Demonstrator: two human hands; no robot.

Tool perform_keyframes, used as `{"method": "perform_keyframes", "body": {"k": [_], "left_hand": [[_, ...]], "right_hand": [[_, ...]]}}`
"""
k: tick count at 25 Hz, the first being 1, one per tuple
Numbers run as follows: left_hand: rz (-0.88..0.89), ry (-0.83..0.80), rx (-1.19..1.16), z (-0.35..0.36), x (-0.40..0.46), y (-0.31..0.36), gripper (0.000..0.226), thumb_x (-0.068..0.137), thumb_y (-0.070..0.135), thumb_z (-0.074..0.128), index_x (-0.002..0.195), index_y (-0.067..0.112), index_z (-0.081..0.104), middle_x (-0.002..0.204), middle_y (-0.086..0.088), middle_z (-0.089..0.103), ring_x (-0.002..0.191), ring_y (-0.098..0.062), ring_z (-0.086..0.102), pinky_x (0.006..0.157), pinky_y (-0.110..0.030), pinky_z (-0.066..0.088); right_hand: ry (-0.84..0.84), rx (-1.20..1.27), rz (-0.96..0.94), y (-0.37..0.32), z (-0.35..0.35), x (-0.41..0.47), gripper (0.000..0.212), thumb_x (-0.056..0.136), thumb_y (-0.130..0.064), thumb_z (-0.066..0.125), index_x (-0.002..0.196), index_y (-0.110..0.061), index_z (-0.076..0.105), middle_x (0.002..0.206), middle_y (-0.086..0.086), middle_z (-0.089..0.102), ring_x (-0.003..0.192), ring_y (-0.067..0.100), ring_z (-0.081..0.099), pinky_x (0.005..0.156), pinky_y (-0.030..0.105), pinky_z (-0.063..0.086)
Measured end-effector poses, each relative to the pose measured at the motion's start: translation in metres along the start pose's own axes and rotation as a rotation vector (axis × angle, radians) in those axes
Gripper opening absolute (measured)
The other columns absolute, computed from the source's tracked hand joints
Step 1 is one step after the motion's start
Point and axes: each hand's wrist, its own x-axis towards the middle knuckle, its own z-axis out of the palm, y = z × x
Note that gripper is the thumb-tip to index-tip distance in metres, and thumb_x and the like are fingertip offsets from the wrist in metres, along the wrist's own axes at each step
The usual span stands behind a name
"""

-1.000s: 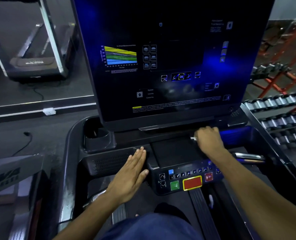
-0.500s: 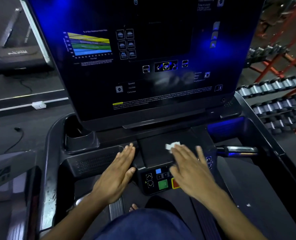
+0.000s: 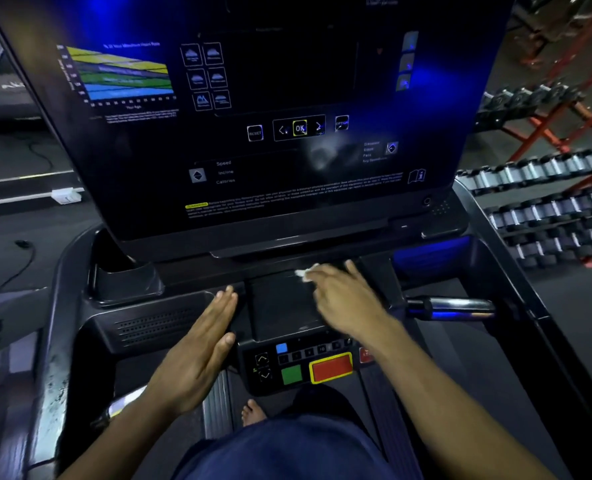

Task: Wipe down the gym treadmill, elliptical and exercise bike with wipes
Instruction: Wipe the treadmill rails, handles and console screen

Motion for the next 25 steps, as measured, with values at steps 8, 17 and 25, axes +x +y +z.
{"method": "perform_keyframes", "body": {"k": [8, 17, 25], "left_hand": [[-0.272, 0.270, 0.072, 0.038, 0.022, 0.030, 0.069, 0.102, 0.058, 0.022, 0.156, 0.019, 0.036, 0.165, 0.013, 0.023, 0.152, 0.005, 0.010, 0.119, -0.009, 0.009], [-0.405, 0.515, 0.171, 0.053, 0.025, 0.057, 0.059, 0.107, 0.049, 0.020, 0.150, 0.019, 0.048, 0.160, 0.012, 0.037, 0.149, 0.000, 0.028, 0.120, -0.030, 0.032], [-0.478, 0.560, 0.241, 0.092, -0.035, 0.074, 0.056, 0.108, 0.032, 0.026, 0.162, 0.015, 0.020, 0.170, 0.006, 0.014, 0.157, -0.016, 0.013, 0.127, -0.036, 0.009]], "right_hand": [[0.036, -0.091, -0.072, 0.071, -0.031, -0.018, 0.027, 0.092, -0.012, 0.058, 0.117, -0.018, 0.066, 0.113, 0.001, 0.058, 0.107, 0.022, 0.051, 0.087, 0.031, 0.039], [0.153, 0.072, -0.228, 0.149, -0.044, 0.018, 0.008, 0.089, -0.008, 0.067, 0.094, -0.013, 0.072, 0.088, -0.002, 0.053, 0.087, 0.022, 0.059, 0.074, 0.027, 0.043], [0.031, 0.206, -0.697, 0.053, -0.012, -0.009, 0.004, 0.092, -0.016, 0.066, 0.095, -0.019, 0.067, 0.089, -0.003, 0.055, 0.078, 0.016, 0.059, 0.073, 0.028, 0.051]]}}
